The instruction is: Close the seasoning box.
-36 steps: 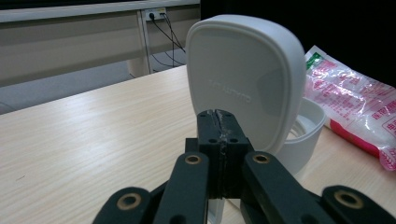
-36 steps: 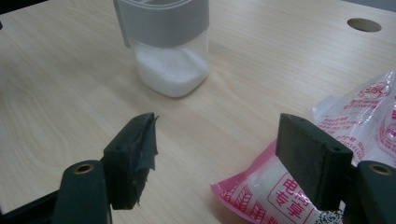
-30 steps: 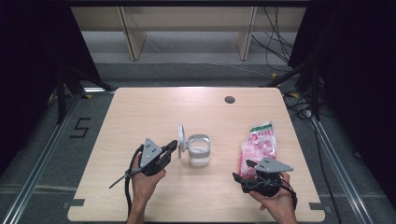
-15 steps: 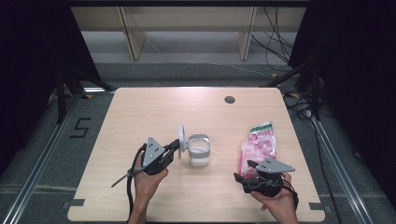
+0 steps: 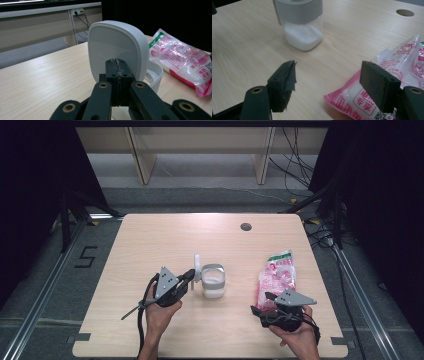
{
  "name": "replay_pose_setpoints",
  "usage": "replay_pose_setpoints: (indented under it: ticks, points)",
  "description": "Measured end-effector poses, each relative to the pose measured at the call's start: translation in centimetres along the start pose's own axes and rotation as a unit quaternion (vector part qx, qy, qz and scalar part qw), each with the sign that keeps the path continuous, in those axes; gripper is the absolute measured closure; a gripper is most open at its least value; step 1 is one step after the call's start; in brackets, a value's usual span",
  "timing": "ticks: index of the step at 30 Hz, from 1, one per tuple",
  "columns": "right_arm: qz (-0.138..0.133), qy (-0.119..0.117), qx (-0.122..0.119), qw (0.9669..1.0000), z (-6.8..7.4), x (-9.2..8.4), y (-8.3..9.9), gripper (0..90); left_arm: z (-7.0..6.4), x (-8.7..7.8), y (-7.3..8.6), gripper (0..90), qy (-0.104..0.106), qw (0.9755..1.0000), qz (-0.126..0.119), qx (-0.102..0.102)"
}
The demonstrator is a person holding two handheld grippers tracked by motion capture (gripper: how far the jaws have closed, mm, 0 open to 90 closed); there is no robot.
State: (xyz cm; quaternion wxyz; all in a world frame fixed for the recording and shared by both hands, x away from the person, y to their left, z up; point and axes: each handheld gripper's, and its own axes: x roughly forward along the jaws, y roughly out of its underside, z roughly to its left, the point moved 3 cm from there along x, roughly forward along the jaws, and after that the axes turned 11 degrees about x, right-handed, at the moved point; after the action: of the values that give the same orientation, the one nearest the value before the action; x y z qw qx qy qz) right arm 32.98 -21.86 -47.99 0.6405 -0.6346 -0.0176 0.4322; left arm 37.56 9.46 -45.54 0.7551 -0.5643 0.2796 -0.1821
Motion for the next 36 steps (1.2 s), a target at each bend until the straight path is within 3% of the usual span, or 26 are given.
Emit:
replay_pose_setpoints:
  ticks: [2,6,9,17,19,25,26,28,32,33,36]
  points:
    - [0.008,0.001,0.016,0.9998,0.24,-0.12,0.13,30.1,-0.09,0.04,-0.19,89.0,0.002,1.0,-0.001,0.004]
    - [0.005,-0.002,0.018,0.9998,0.23,-0.1,0.12,30.1,-0.28,0.13,-0.45,88.9,0.004,1.0,-0.001,0.007]
    - [-0.002,0.002,0.0,1.0,-0.06,-0.09,0.01,30.1,-0.39,0.26,-0.52,88.8,0.005,0.9999,-0.002,0.012]
    - [0.002,-0.003,0.009,0.9999,0.01,-0.15,0.1,30.1,-0.73,0.55,-0.5,88.8,0.009,0.9999,0.001,0.007]
    - [0.002,-0.004,0.009,0.9999,0.02,-0.16,0.1,30.2,-0.47,0.67,-0.66,88.8,0.011,0.9994,-0.007,0.031]
    - [0.002,-0.006,0.01,0.9999,-0.02,-0.14,0.14,30.2,-0.62,0.8,-0.72,88.7,0.014,0.9993,-0.005,0.034]
    - [0.002,-0.005,0.01,0.9999,-0.04,-0.14,0.14,30.2,-0.69,0.9,-0.74,88.4,0.016,0.9994,-0.012,0.027]
    - [0.003,0.0,0.006,1.0,-0.07,-0.17,0.16,30.2,-0.59,0.77,-0.81,88.0,0.014,0.9993,-0.008,0.034]
    - [0.004,0.0,0.009,1.0,-0.09,-0.2,0.18,30.2,-0.42,0.67,-0.83,80.8,0.013,0.9995,-0.008,0.027]
    - [0.007,-0.002,0.007,0.9999,-0.09,-0.21,0.18,30.2,-0.46,0.69,-0.79,77.3,0.013,0.9997,-0.011,0.016]
    - [0.005,-0.002,0.007,1.0,-0.16,-0.22,0.19,30.2,-0.22,0.34,-0.71,68.2,0.01,0.9997,-0.009,0.022]
